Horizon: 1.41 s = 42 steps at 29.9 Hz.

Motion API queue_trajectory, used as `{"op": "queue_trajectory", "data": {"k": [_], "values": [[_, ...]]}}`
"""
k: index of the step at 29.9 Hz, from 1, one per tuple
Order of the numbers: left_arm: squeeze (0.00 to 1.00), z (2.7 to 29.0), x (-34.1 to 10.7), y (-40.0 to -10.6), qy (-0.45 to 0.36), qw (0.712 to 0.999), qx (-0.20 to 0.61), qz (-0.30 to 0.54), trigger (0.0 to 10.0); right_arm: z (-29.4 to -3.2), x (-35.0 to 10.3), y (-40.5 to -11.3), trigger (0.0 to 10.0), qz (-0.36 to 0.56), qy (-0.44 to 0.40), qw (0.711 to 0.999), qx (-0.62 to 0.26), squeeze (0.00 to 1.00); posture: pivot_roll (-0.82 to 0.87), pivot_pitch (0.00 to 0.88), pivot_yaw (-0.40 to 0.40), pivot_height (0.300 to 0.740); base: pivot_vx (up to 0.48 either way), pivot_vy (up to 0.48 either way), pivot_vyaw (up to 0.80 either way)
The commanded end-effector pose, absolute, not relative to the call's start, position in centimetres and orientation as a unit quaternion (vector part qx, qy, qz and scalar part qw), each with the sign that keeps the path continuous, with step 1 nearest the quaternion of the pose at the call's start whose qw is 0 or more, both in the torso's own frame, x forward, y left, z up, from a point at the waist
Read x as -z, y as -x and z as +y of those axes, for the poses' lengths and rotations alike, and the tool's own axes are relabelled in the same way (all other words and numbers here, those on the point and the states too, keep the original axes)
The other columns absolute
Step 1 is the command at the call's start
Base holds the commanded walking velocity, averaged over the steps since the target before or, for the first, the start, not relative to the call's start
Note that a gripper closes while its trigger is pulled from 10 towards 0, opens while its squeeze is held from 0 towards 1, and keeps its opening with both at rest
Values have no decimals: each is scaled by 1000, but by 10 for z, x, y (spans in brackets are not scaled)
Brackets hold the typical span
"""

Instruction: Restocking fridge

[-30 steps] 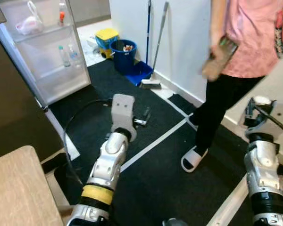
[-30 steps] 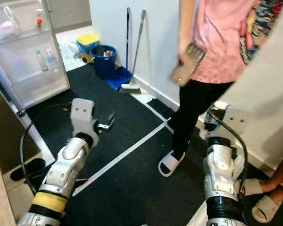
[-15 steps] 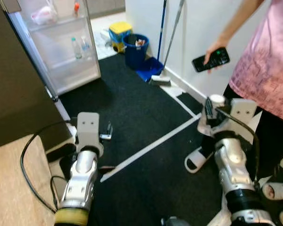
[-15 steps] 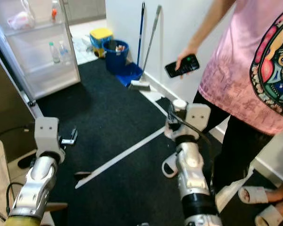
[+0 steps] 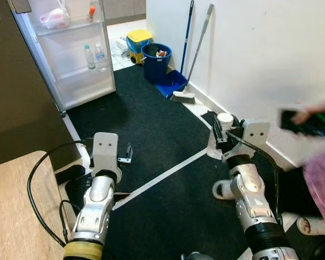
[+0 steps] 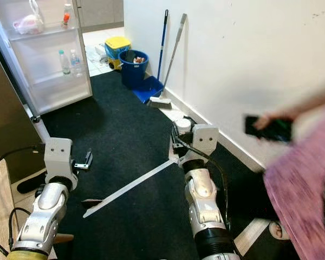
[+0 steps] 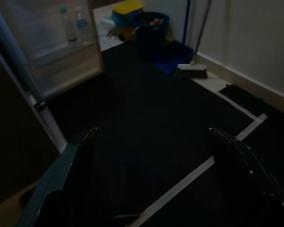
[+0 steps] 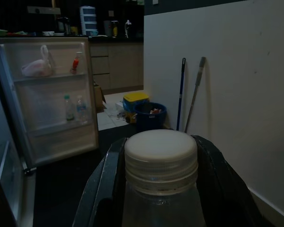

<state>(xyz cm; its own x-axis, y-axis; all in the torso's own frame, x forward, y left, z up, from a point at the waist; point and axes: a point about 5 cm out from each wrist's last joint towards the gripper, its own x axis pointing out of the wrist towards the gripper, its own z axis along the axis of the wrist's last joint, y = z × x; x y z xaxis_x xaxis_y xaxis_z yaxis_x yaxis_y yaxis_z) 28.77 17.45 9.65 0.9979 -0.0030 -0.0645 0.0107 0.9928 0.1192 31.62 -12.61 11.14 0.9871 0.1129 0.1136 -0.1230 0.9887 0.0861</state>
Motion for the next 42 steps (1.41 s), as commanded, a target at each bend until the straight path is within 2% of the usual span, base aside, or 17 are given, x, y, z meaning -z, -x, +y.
{"op": "queue_trajectory", "data": {"k": [1,12,37,42], "values": [[0,167,-91,-288,-60,997,17,39,10000,-129,-112,-313,10000,-62,-41,996,-55,0,12,25,-75,740,277,0,0],[0,151,-90,-292,-58,997,42,36,10000,-131,-112,-312,10000,-61,-36,996,-52,0,-9,19,-55,740,371,0,0],[0,147,-91,-295,-63,996,57,31,10000,-132,-104,-310,10000,-49,-41,997,-41,0,-19,17,-41,740,366,0,0],[0,146,-91,-296,-63,996,60,31,10000,-133,-103,-310,10000,-46,-43,997,-37,0,-17,17,-39,740,343,0,-590]]}}
